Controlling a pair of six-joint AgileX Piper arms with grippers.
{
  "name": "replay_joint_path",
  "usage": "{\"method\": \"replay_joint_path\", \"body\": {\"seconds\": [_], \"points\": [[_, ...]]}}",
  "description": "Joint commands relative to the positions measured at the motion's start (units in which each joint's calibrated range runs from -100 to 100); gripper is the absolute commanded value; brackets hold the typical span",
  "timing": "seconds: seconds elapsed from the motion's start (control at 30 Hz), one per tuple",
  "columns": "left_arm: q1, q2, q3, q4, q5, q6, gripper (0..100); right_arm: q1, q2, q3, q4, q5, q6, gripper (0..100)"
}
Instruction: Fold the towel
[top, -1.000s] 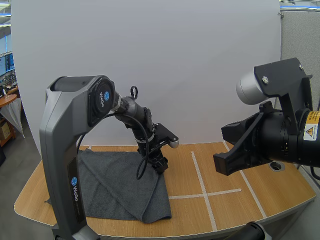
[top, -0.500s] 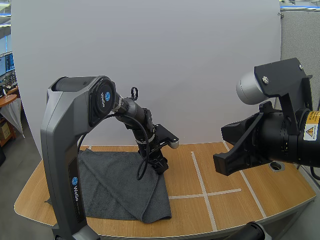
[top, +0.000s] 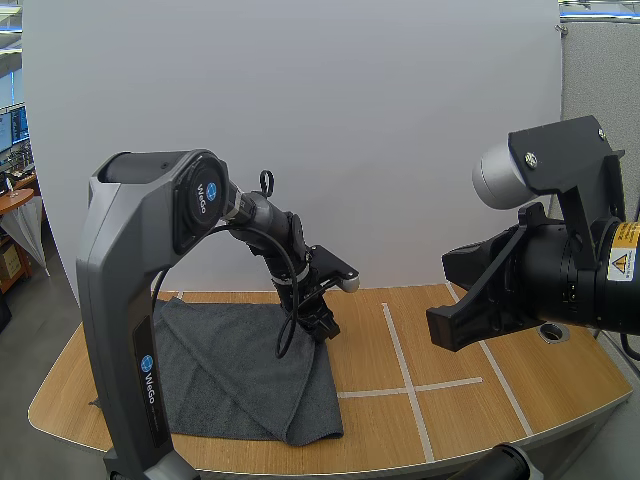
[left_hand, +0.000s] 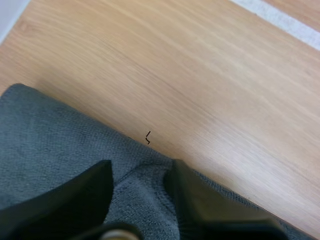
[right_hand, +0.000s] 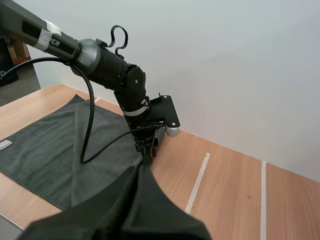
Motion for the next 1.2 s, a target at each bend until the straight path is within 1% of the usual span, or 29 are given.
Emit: {"method": "replay_joint_path", "body": {"seconds": [0.0,0.03,0.07,0.1,0.3,0.37,0.43,0.47,0.5,0.83,1.07,1.17], "points": [[-0.2,-1.99,-0.39,-1.07,0.58,-0.53,40,-0.24,-0.28,0.16,0.07,0.0,-0.35,0],[-0.2,-1.99,-0.39,-1.07,0.58,-0.53,31,-0.24,-0.28,0.16,0.07,0.0,-0.35,0],[-0.2,-1.99,-0.39,-1.07,0.58,-0.53,27,-0.24,-0.28,0.16,0.07,0.0,-0.35,0],[-0.2,-1.99,-0.39,-1.07,0.58,-0.53,25,-0.24,-0.28,0.16,0.07,0.0,-0.35,0],[-0.2,-1.99,-0.39,-1.07,0.82,-0.53,25,-0.24,-0.28,0.16,0.07,0.0,-0.35,0],[-0.2,-1.99,-0.39,-1.07,0.98,-0.53,23,-0.24,-0.28,0.16,0.07,0.0,-0.35,0],[-0.2,-1.99,-0.39,-1.07,1.92,-0.53,13,-0.24,-0.28,0.16,0.07,0.0,-0.35,0],[-0.2,-1.99,-0.39,-1.07,2.37,-0.53,3,-0.24,-0.28,0.16,0.07,0.0,-0.35,0],[-0.2,-1.99,-0.39,-1.07,2.69,-0.53,0,-0.24,-0.28,0.16,0.07,0.0,-0.35,0],[-0.2,-4.0,-0.39,-0.97,6.49,-0.61,0,-0.24,-0.28,0.16,0.07,0.0,-0.35,0],[-0.2,-9.24,-0.39,-0.97,6.47,-0.88,0,-0.24,-0.28,0.16,0.07,0.0,-0.35,0],[-0.2,-10.79,-0.39,-0.97,8.71,-1.33,0,-0.24,-0.28,0.16,0.07,0.0,-0.35,0]]}}
